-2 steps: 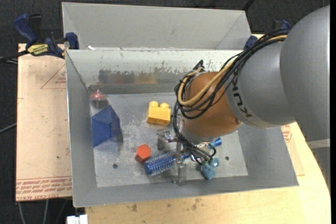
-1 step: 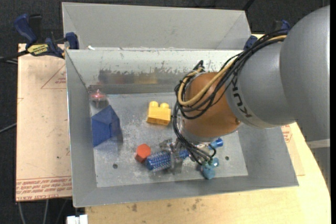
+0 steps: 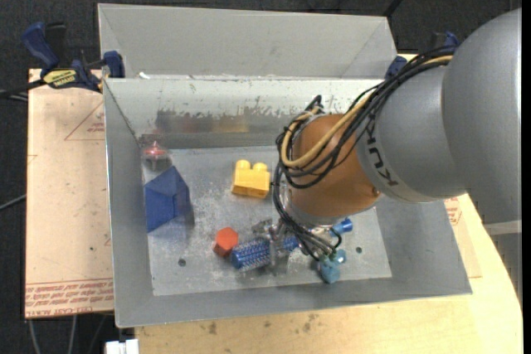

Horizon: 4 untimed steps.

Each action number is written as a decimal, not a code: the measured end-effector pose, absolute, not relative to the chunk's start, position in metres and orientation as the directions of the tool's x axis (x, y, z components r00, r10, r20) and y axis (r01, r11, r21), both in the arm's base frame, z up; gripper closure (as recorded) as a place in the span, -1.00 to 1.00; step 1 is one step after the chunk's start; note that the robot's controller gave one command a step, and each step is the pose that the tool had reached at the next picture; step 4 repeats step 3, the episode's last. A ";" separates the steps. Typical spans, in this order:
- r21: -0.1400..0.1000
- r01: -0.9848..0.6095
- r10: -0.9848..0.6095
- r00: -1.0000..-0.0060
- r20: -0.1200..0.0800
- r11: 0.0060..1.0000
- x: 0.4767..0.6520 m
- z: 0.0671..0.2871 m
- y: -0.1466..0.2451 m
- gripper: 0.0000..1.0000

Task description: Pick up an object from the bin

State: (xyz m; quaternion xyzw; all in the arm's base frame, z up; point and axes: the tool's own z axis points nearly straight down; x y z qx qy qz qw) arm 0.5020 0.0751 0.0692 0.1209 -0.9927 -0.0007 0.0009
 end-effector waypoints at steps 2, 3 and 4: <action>0.001 -0.238 -0.238 -0.971 -0.001 0.971 0.504 0.188 0.076 1.00; 0.001 -0.237 -0.237 -0.972 -0.002 0.972 0.504 0.197 0.077 1.00; 0.001 -0.237 -0.237 -0.972 -0.002 0.972 0.504 0.197 0.077 1.00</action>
Offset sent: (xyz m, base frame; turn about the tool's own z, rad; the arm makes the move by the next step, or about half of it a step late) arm -0.0001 -0.0001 0.1126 0.0000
